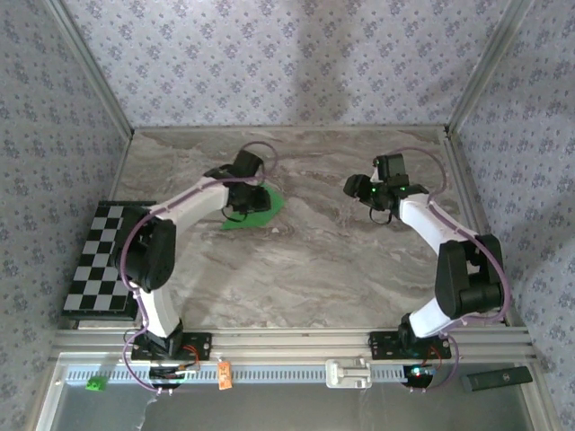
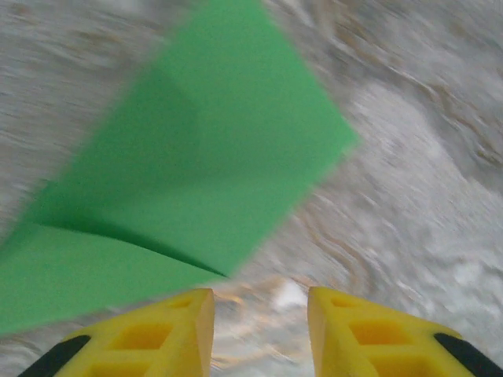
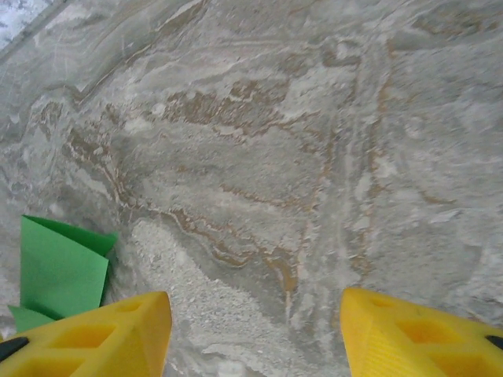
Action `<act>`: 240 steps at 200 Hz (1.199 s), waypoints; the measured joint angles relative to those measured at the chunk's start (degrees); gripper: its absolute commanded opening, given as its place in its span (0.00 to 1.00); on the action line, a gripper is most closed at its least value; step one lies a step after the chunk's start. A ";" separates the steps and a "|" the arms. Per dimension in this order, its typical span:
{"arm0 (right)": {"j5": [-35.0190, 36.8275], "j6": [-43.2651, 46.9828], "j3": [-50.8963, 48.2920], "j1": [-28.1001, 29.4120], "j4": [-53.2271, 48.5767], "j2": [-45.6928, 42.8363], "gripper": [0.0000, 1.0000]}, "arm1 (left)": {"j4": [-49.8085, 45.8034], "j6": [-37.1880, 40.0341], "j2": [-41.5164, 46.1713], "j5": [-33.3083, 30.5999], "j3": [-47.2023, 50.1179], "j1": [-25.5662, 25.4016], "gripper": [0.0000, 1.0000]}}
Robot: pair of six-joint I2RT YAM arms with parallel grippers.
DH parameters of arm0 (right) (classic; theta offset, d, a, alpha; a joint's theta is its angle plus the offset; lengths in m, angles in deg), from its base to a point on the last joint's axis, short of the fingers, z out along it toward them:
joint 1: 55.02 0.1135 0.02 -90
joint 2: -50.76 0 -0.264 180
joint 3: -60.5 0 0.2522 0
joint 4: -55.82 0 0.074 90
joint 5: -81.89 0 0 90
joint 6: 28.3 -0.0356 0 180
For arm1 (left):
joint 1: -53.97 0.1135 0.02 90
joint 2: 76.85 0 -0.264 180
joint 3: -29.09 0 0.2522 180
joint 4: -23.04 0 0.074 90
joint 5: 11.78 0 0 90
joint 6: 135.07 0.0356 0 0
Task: Fold a paper plane with a square sheet of paper (pick it up from the middle)
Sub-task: Turn over the paper at the center of the table, then fold the wing for the fifth time at the center of the table.
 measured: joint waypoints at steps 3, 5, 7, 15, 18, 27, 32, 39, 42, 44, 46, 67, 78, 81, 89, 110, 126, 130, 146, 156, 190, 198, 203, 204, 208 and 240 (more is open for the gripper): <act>-0.13 -0.11 0.00 0.22 0.13 0.24 0.60 | 0.31 -0.09 -0.24 0.28 0.31 1.03 0.31; -0.26 -0.17 0.00 0.42 0.20 0.39 0.60 | 0.44 -0.02 -0.39 0.48 0.42 1.42 0.31; -0.33 -0.22 0.02 0.59 0.26 0.52 0.60 | 0.61 0.09 -0.52 0.70 0.59 1.90 0.31; -0.61 -0.50 0.00 1.18 0.52 1.07 0.60 | 1.03 0.13 -1.40 1.29 0.98 3.41 0.29; -0.72 -0.59 0.02 1.42 0.57 1.29 0.60 | 1.20 0.11 -1.95 1.49 1.14 3.96 0.29; -1.05 -0.74 0.02 2.10 0.70 1.81 0.60 | 1.49 0.17 -3.15 1.73 1.33 4.72 0.28; -1.25 -0.81 0.02 2.40 0.74 2.05 0.60 | 1.66 0.20 -3.82 1.88 1.46 5.03 0.28; -1.51 -0.92 0.02 2.80 0.79 2.34 0.60 | 1.90 0.17 -4.66 2.08 1.68 5.29 0.27; -1.55 -1.05 0.02 2.93 0.85 2.43 0.60 | 2.01 0.20 -4.96 2.19 1.75 5.40 0.27; -1.62 -1.07 0.02 3.02 0.87 2.51 0.60 | 2.10 0.20 -5.18 2.29 1.81 5.44 0.27; -1.75 -1.18 0.02 3.13 0.90 2.58 0.60 | 2.19 0.15 -5.33 2.34 1.84 5.46 0.27; -2.12 -1.99 0.04 3.96 1.40 3.39 0.60 | 3.37 0.11 -7.32 2.75 1.86 6.14 0.25; -2.36 -2.38 0.11 4.39 1.46 3.96 0.60 | 3.96 -0.15 -8.22 2.75 1.86 6.43 0.24; -2.43 -2.58 0.15 4.50 1.46 4.13 0.60 | 4.00 -0.31 -8.46 2.73 1.86 6.54 0.24; -2.58 -2.95 0.15 4.81 1.66 4.57 0.60 | 4.11 -0.92 -8.66 3.04 1.86 6.60 0.23; -3.37 -4.17 0.15 5.75 2.34 5.55 0.60 | 5.31 -4.00 -8.74 4.72 1.86 6.91 0.23; -3.93 -5.40 0.15 6.60 3.17 6.08 0.59 | 7.45 -7.72 -8.76 6.67 2.51 6.71 0.23; -3.96 -5.77 0.15 6.78 3.43 6.14 0.59 | 7.96 -8.57 -8.76 7.08 2.75 6.58 0.23; -4.68 -7.13 0.15 7.78 4.46 6.67 0.59 | 10.54 -13.38 -8.76 9.25 3.87 5.53 0.23; -5.01 -7.85 0.15 8.41 5.16 7.17 0.59 | 12.31 -16.33 -8.76 10.36 4.50 4.48 0.25; -5.97 -9.75 0.15 10.08 6.67 9.40 0.58 | 15.89 -23.54 -8.44 13.09 5.62 1.09 0.30; -6.05 -10.16 0.15 10.27 6.69 9.64 0.58 | 15.76 -24.02 -7.93 13.22 5.75 0.81 0.31; -6.08 -10.43 0.15 10.32 6.71 9.73 0.58 | 15.65 -24.28 -7.43 13.25 5.90 0.76 0.32; -6.08 -10.47 0.15 10.32 6.71 9.73 0.58 | 15.63 -24.30 -7.32 13.22 5.95 0.76 0.32; -6.08 -10.69 0.15 10.38 6.78 9.73 0.58 | 15.43 -24.28 -6.73 13.20 6.10 0.81 0.32; -6.03 -12.48 -0.02 10.54 8.33 9.73 0.58 | 13.81 -22.93 -2.34 12.96 6.47 1.57 0.28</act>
